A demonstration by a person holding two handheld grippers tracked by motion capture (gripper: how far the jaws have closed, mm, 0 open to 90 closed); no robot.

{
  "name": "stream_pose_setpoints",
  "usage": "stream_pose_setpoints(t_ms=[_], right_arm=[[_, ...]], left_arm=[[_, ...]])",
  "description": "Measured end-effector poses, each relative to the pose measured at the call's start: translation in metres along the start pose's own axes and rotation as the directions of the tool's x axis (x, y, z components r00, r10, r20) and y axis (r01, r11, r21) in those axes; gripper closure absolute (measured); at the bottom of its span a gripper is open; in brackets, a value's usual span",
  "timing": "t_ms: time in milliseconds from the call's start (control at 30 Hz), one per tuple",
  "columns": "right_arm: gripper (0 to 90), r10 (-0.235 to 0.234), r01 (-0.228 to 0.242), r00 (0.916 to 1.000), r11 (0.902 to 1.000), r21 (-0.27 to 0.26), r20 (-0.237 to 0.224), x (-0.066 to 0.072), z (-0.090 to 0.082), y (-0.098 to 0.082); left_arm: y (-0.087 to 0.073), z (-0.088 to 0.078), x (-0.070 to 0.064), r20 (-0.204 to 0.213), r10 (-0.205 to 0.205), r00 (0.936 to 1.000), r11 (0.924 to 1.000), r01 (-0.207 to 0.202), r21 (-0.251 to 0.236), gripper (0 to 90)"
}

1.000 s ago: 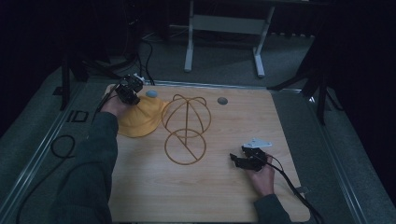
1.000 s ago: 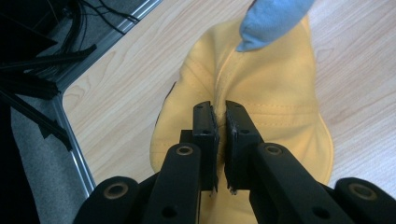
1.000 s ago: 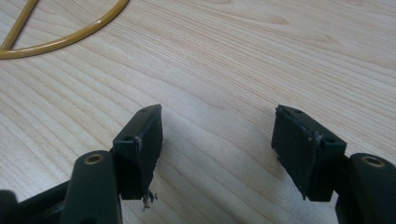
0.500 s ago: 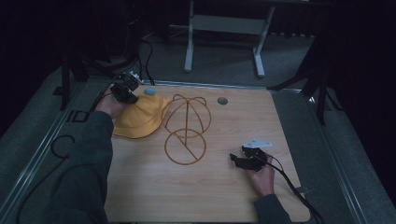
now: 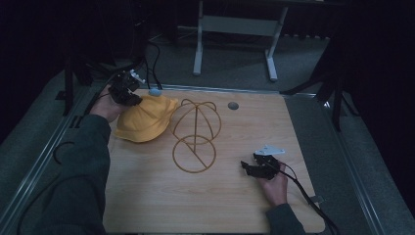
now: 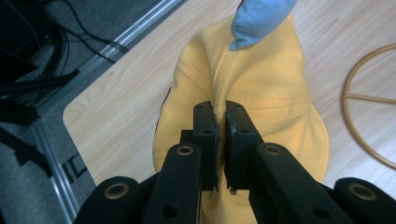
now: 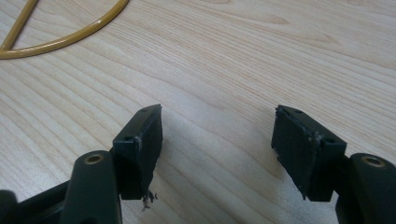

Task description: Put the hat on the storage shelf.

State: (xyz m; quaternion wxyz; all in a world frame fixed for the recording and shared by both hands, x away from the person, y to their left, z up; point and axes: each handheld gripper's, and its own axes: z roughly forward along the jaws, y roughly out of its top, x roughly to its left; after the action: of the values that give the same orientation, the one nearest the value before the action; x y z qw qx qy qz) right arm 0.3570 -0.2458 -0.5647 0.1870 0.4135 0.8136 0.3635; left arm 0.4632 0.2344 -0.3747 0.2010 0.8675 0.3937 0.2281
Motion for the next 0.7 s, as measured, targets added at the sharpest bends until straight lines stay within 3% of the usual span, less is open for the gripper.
stream_pose_setpoints(t_ms=[400,700], right_arm=[[33.6,0.000,0.000,1.0000,1.0000,0.000,0.000,0.000,0.000,0.000],[33.5,0.001,-0.001,1.0000,1.0000,0.000,0.000,0.000,0.000,0.000]], left_arm=[[-0.010,-0.030,0.008,0.047,-0.003,0.9989,0.9956,0.008,-0.093,85.1],[-0.013,-0.044,0.004,0.062,0.038,0.9974,0.9893,-0.028,-0.143,85.0]])
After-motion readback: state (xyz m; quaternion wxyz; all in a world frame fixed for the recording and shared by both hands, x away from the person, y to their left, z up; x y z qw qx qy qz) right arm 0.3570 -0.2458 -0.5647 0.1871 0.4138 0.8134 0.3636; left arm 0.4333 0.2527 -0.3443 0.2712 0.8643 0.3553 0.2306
